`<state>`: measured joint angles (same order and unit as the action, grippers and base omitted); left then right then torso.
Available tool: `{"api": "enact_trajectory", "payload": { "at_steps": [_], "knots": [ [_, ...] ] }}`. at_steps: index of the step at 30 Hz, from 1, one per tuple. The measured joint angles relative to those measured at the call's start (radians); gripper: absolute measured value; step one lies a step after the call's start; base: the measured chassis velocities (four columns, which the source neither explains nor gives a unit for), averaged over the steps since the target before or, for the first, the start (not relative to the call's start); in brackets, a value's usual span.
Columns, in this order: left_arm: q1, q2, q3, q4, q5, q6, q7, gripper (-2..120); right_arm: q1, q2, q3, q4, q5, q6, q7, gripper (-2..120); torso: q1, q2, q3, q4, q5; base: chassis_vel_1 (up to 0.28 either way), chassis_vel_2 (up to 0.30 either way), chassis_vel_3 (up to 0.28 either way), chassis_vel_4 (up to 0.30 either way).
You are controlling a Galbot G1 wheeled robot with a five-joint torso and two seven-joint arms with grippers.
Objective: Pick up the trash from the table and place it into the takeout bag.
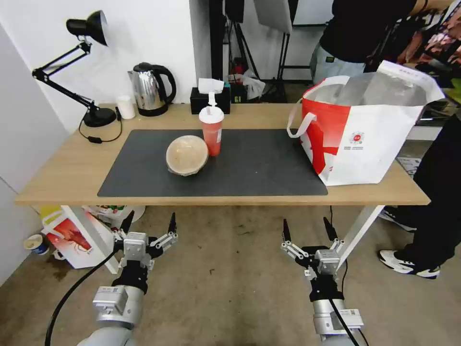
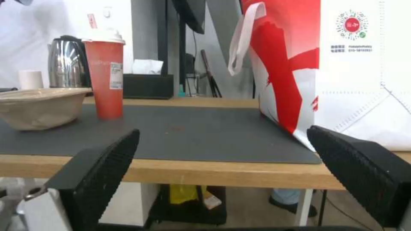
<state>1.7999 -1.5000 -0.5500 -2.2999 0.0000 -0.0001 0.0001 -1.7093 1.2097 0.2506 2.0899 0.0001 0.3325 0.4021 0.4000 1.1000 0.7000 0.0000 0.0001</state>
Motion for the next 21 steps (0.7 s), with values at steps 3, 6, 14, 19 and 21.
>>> {"api": "enact_trajectory", "payload": {
  "at_steps": [3,6,14,19,21],
  "knots": [
    [0.0,0.0,0.0,0.0,0.0,0.0,0.0,100,0.006,0.0,-0.007,-0.001,0.003,-0.003,-0.001,100,0.0,0.0,0.0,-0.0001,0.0,0.0,0.0,0.0,0.0],
    [0.0,0.0,0.0,0.0,0.0,0.0,0.0,100,0.01,0.0,-0.009,-0.004,0.005,-0.006,-0.001,100,0.0,0.0,0.0,0.0,0.0,0.0,0.0,0.0,0.0],
    [0.0,0.0,0.0,0.0,0.0,0.0,0.0,100,0.005,-0.004,-0.01,0.009,0.011,-0.006,-0.004,100,0.0,0.0,0.0,0.0,0.0,0.0,0.0,0.0,0.0],
    [0.0,0.0,0.0,0.0,0.0,0.0,0.0,100,-0.02,-0.014,-0.002,0.074,0.009,-0.006,-0.009,100,0.0,0.0,0.0,-0.0001,0.0,0.0,0.0,0.0,0.0],
    [0.0,0.0,0.0,0.0,0.0,0.0,0.0,100,-0.023,-0.016,0.001,0.088,0.008,-0.006,-0.013,100,0.0,0.0,0.0,-0.0001,0.0,0.0,0.0,0.0,0.0]
  ]
}}
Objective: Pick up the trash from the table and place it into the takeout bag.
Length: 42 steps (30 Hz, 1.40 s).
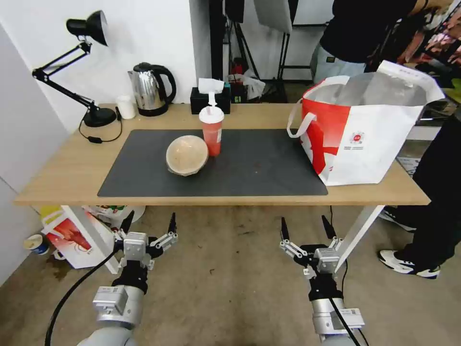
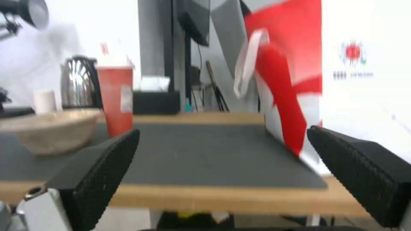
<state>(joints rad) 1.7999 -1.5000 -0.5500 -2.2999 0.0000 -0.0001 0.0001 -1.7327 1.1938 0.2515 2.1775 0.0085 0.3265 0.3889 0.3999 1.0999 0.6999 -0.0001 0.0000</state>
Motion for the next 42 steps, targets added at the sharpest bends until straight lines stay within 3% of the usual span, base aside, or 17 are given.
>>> {"api": "enact_trajectory", "payload": {
  "at_steps": [9,14,22,26,34,42],
  "knots": [
    [0.0,0.0,0.0,0.0,0.0,0.0,0.0,100,0.077,-0.027,0.043,0.13,0.064,0.019,-0.1,100,0.0,0.0,0.0,0.0002,0.0,0.0,0.0,0.0,0.0],
    [0.0,0.0,0.0,0.0,0.0,0.0,0.0,100,0.134,-0.049,0.05,0.184,0.123,-0.03,-0.117,100,0.0,0.0,0.0,0.0001,0.0,0.0,0.0,0.0,0.0],
    [0.0,0.0,0.0,0.0,0.0,0.0,0.0,100,0.192,-0.076,0.048,0.204,0.192,-0.056,-0.137,100,0.0,0.0,0.0,0.0,0.0001,0.0,0.0,0.0,0.0],
    [0.0,0.0,0.0,0.0,0.0,0.0,0.0,100,0.267,-0.112,0.044,0.205,0.274,-0.085,-0.149,100,0.0,0.0,0.0,0.0,0.0001,0.0,0.0,0.0,0.0],
    [0.0,0.0,0.0,0.0,0.0,0.0,0.0,100,0.488,-0.224,0.004,0.113,0.634,-0.18,-0.221,100,0.0,0.0,0.0,0.0,0.0001,0.0,0.0,0.0,0.0],
    [0.0,0.0,0.0,0.0,0.0,0.0,0.0,100,0.673,-0.279,-0.069,0.037,0.812,-0.263,-0.259,100,0.0,0.0,0.0,0.0001,-0.0001,0.0,0.0,0.0,0.0]
  ]
}}
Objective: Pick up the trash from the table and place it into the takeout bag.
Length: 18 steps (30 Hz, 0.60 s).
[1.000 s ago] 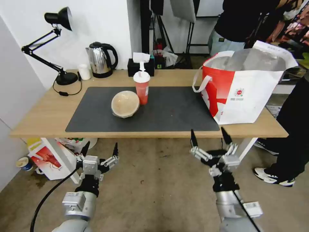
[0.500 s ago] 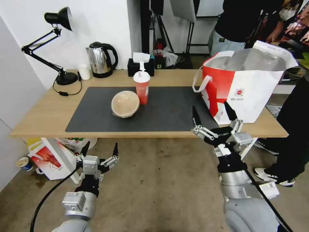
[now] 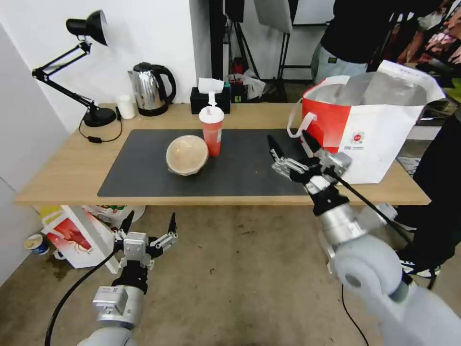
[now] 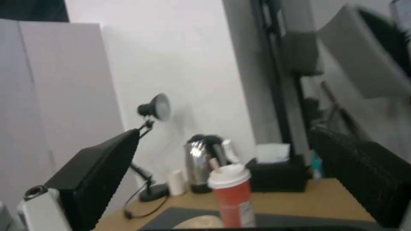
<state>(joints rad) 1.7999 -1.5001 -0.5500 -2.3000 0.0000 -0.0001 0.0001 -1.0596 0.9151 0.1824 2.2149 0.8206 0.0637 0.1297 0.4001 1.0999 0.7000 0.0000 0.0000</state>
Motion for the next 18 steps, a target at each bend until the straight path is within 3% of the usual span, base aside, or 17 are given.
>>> {"api": "enact_trajectory", "payload": {
  "at_steps": [5,18],
  "knots": [
    [0.0,0.0,0.0,0.0,0.0,0.0,0.0,100,0.113,0.003,-0.057,-0.041,0.109,-0.065,-0.005,100,0.0,0.0,0.0,0.0,0.0001,0.0,0.0,0.0,0.0],
    [0.0,0.0,0.0,0.0,0.0,0.0,0.0,100,0.246,0.028,-0.162,-0.124,0.153,-0.145,-0.016,100,0.0,0.0,0.0,-0.0001,0.0001,0.0,0.0,0.0,0.0]
  ]
}}
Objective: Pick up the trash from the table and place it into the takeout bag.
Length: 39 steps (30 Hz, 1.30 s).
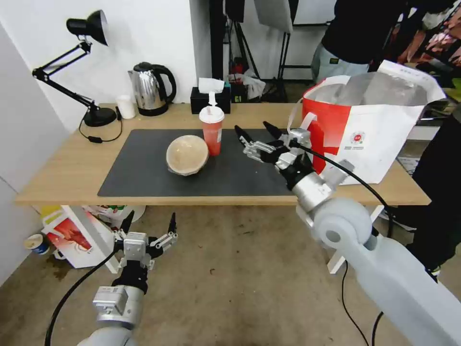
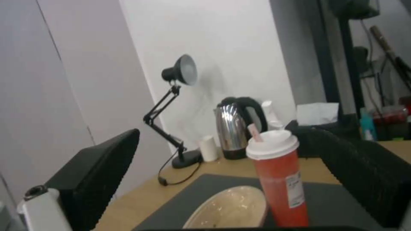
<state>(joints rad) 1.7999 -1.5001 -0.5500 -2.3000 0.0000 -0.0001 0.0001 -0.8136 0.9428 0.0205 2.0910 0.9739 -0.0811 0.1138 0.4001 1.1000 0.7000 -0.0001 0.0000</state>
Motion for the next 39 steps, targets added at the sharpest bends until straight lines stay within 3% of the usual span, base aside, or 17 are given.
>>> {"api": "enact_trajectory", "payload": {
  "at_steps": [16,39],
  "knots": [
    [0.0,0.0,0.0,0.0,0.0,0.0,0.0,100,0.135,0.008,-0.106,-0.109,0.004,-0.123,-0.03,100,0.0,0.0,0.0,0.0,-0.0001,0.0,0.0,0.0,0.0],
    [0.0,0.0,0.0,0.0,0.0,0.0,0.0,100,0.271,0.075,-0.208,-0.268,-0.053,-0.128,-0.024,100,0.0,0.0,0.0,0.0,-0.0001,0.0,0.0,0.0,0.0]
  ]
}}
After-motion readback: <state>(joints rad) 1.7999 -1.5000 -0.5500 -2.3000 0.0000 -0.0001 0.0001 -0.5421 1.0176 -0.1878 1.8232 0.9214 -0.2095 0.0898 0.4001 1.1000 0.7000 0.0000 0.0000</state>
